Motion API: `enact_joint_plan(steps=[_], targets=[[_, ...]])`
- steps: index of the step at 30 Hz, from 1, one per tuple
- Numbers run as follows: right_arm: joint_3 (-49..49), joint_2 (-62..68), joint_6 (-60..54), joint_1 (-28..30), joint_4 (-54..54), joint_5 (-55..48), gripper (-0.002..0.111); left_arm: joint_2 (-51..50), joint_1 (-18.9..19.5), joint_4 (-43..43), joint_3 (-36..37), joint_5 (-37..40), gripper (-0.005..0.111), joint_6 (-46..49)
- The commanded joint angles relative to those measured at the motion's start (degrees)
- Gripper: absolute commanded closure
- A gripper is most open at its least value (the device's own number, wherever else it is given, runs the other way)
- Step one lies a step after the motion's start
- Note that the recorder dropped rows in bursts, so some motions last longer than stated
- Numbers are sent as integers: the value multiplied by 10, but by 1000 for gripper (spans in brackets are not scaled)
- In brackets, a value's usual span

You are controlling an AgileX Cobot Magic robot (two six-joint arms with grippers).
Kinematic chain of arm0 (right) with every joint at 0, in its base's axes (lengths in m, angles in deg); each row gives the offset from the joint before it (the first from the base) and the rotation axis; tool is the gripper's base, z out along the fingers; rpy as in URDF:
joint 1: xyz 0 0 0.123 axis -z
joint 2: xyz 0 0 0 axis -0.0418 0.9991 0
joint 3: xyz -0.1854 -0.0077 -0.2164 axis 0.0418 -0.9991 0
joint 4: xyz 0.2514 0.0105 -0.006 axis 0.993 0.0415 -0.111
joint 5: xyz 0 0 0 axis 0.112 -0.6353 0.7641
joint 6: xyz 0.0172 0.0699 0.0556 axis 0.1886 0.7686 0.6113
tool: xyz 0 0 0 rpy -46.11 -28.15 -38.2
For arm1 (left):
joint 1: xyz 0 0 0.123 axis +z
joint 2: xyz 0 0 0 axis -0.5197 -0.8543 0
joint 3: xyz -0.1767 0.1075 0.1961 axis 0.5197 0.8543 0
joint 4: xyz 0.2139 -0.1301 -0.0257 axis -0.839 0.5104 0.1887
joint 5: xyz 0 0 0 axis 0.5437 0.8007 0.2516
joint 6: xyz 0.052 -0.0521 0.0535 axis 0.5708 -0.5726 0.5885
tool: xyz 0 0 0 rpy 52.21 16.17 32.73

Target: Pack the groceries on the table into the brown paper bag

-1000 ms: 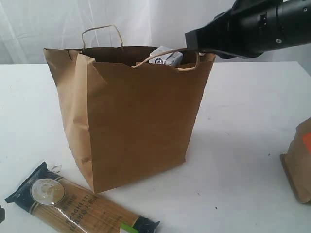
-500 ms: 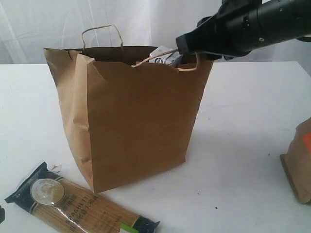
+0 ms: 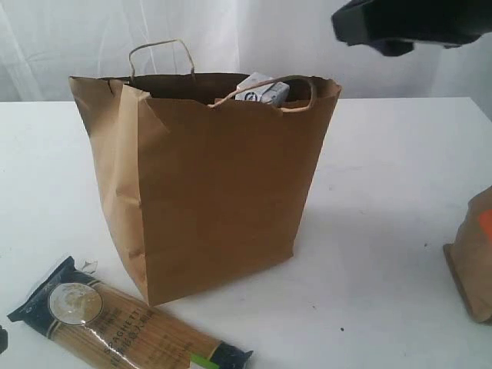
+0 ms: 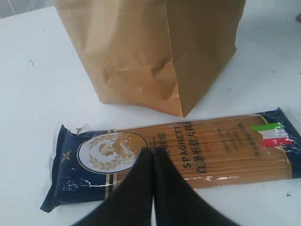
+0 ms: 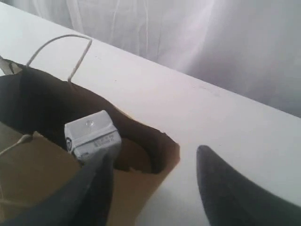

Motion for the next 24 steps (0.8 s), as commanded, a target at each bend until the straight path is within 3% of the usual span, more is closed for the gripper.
enact_joint_plan(steps=[1, 5, 12, 15, 18, 24], targets=[[2, -51, 66, 20, -78, -65, 57, 5, -2, 3, 2, 0, 107, -3], [2, -76, 136, 56, -159, -155, 57, 5, -2, 3, 2, 0, 107, -3], [-5, -96, 165, 101, -264, -273, 57, 5, -2, 3, 2, 0, 107, -3], [-45, -99, 180, 102, -262, -279, 52, 5, -2, 3, 2, 0, 107, -3], [-115, -99, 198, 109, -255, -258, 37, 5, -2, 3, 2, 0, 107, -3], [-190, -76, 195, 189, -208, -181, 37, 5, -2, 3, 2, 0, 107, -3]])
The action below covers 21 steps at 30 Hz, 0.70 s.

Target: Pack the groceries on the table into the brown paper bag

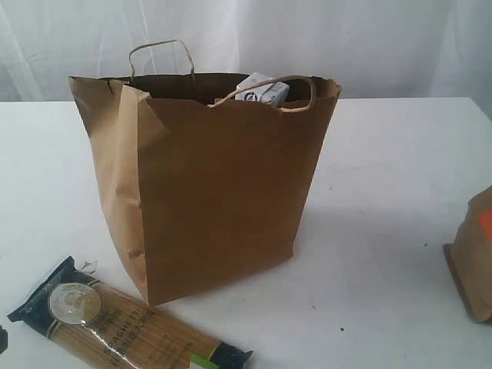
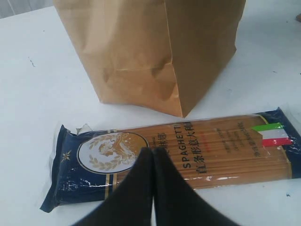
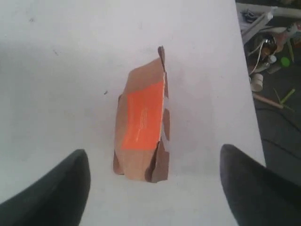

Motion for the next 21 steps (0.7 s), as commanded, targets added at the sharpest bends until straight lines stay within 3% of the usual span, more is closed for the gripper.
enact_joint_plan(steps=[1, 8, 21], targets=[[-43, 34, -15, 41, 45, 66, 37, 5, -2, 3, 2, 0, 107, -3], [-74, 133, -20, 83, 53, 154, 37, 5, -2, 3, 2, 0, 107, -3], [-79, 232, -38, 85, 64, 180, 37, 5, -2, 3, 2, 0, 107, -3]])
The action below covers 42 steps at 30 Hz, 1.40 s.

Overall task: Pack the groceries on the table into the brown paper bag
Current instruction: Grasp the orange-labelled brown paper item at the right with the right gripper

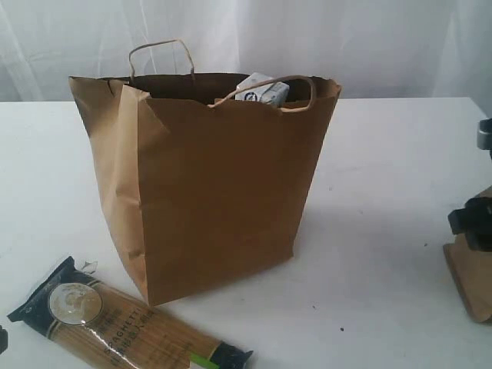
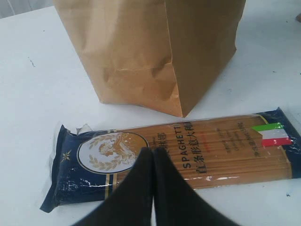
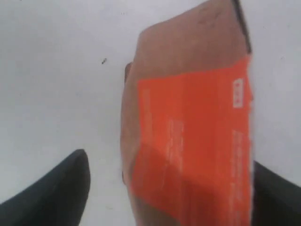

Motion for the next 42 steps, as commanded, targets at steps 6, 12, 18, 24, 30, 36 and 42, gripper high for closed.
enact_joint_plan(steps=[6, 12, 18, 24, 30, 36, 42], targets=[[-1, 55, -11, 2, 5, 17, 37, 5, -2, 3, 2, 0, 107, -3], [-1, 79, -11, 2, 8, 17, 37, 5, -2, 3, 2, 0, 107, -3], [-21, 104, -11, 2, 9, 41, 37, 5, -2, 3, 2, 0, 107, -3], [-41, 131, -5, 2, 10, 96, 79, 5, -2, 3, 2, 0, 107, -3], [-41, 45, -14, 2, 30, 94, 108, 5, -2, 3, 2, 0, 107, -3], [-39, -91, -43, 2, 31, 58, 108, 5, -2, 3, 2, 0, 107, -3], [1, -207, -142, 2, 112, -18, 108, 5, -2, 3, 2, 0, 107, -3]])
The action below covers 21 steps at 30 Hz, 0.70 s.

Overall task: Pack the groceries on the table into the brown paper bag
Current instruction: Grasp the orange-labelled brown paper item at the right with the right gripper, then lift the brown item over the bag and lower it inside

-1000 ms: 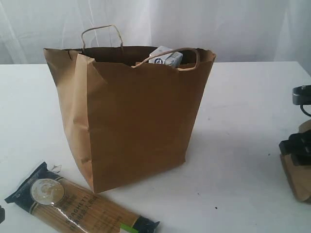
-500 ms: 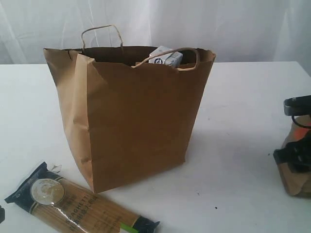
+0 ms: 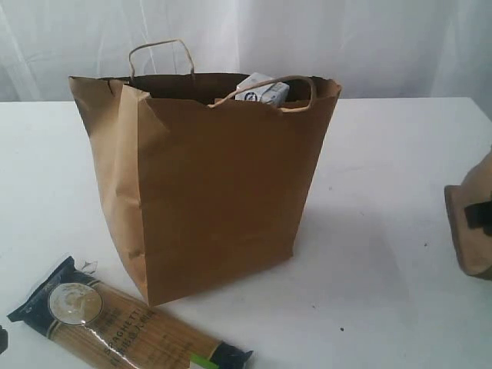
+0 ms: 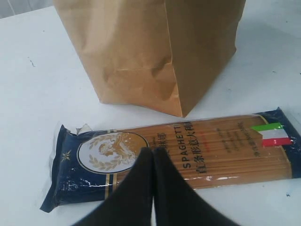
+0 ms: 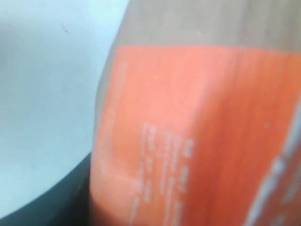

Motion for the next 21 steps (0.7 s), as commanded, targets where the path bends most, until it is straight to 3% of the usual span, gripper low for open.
enact_joint_plan(steps=[1, 11, 21], targets=[[47, -85, -86, 1, 49, -36, 108, 5, -2, 3, 2, 0, 107, -3], [206, -123, -208, -61, 68, -64, 108, 5, -2, 3, 2, 0, 107, -3], [325, -47, -316, -162, 72, 11, 108, 5, -2, 3, 2, 0, 107, -3]])
